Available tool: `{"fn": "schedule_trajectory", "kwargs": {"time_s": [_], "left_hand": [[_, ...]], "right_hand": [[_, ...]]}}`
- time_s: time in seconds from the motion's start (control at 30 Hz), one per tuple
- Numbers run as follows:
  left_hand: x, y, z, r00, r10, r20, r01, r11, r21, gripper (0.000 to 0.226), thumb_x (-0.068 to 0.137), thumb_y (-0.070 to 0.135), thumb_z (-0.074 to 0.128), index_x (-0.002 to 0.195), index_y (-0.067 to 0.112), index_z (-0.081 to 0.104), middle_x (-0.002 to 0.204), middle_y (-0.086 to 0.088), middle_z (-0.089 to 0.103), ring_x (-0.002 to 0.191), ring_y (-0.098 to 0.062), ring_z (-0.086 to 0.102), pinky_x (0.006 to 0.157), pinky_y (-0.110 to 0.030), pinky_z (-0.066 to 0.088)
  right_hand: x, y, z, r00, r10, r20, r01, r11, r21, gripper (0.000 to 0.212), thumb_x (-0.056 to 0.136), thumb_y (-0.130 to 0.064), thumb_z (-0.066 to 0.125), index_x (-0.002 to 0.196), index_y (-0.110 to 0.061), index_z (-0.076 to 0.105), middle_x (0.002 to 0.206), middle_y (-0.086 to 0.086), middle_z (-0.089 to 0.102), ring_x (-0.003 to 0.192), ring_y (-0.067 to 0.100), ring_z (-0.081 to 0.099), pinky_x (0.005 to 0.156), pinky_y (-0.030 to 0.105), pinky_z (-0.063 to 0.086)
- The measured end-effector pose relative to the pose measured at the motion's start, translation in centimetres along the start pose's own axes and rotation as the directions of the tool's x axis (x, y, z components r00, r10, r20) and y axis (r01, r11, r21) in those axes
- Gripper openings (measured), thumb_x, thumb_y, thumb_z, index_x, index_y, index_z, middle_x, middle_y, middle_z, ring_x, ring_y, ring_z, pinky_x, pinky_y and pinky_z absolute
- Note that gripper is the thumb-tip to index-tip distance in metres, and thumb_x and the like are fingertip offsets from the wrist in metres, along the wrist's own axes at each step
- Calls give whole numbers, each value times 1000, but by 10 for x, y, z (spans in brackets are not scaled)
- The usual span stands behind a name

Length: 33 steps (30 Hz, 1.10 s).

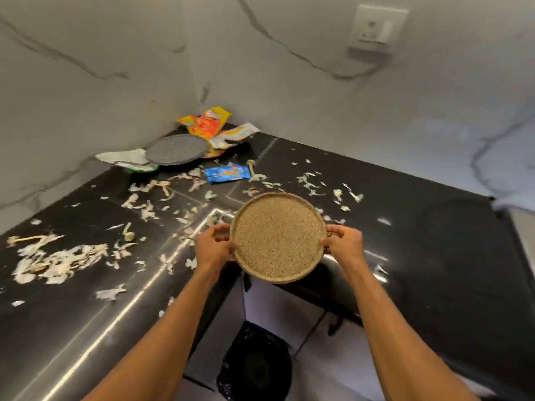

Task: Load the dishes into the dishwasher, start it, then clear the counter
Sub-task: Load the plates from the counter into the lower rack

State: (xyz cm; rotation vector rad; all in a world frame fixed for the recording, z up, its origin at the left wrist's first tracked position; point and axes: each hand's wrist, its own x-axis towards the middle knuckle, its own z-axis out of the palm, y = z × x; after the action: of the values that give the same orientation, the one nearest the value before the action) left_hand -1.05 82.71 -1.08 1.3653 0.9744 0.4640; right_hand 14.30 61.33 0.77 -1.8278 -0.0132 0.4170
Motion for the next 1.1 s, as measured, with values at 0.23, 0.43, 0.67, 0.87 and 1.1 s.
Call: {"fn": "schedule_trajectory", "kwargs": {"time_s": [0.23, 0.43, 0.67, 0.87, 1.1], "left_hand": [[-58, -1, 98, 965, 31, 261, -61, 992, 107, 46, 73, -19, 65, 108, 9, 61, 88, -12, 68, 73, -24, 67, 51, -32, 58], [-139, -13, 181, 896, 43, 442, -130, 977, 169, 43, 72, -18, 63, 108, 6, 62, 88, -13, 67, 72, -26, 66, 58, -36, 59], [-281, -56, 284, 745, 1, 667, -208, 951, 230, 46, 72, -16, 66, 110, 10, 62, 96, -10, 68, 83, -27, 69, 59, -36, 60], [-382, -92, 348, 583, -53, 811, -242, 941, 236, 47, 75, -18, 65, 112, 9, 61, 94, -15, 68, 79, -28, 67, 58, -36, 58], [-469, -124, 404, 420, -129, 898, -330, 900, 284, 38, 81, -19, 58, 108, 6, 62, 92, -18, 65, 74, -30, 62, 44, -29, 53]], "right_hand": [[-48, 48, -124, 967, 78, -241, -68, 996, 51, 27, 78, 13, 66, 93, -9, 71, 88, 8, 73, 86, 23, 71, 79, 42, 60], [-117, 96, -233, 912, 113, -394, -71, 990, 122, 24, 81, 10, 64, 97, -6, 70, 89, 9, 72, 84, 25, 71, 73, 40, 61], [-228, 168, -377, 775, 219, -593, -122, 972, 199, 28, 82, 12, 64, 107, -1, 69, 88, 9, 71, 79, 25, 70, 73, 36, 60], [-320, 226, -456, 616, 315, -722, -138, 946, 295, 22, 81, 11, 66, 85, -10, 70, 80, 10, 72, 67, 25, 67, 69, 43, 61], [-396, 277, -495, 398, 470, -788, -133, 879, 457, 34, 78, 15, 65, 67, -17, 67, 76, 14, 68, 70, 28, 62, 78, 54, 56]]}}
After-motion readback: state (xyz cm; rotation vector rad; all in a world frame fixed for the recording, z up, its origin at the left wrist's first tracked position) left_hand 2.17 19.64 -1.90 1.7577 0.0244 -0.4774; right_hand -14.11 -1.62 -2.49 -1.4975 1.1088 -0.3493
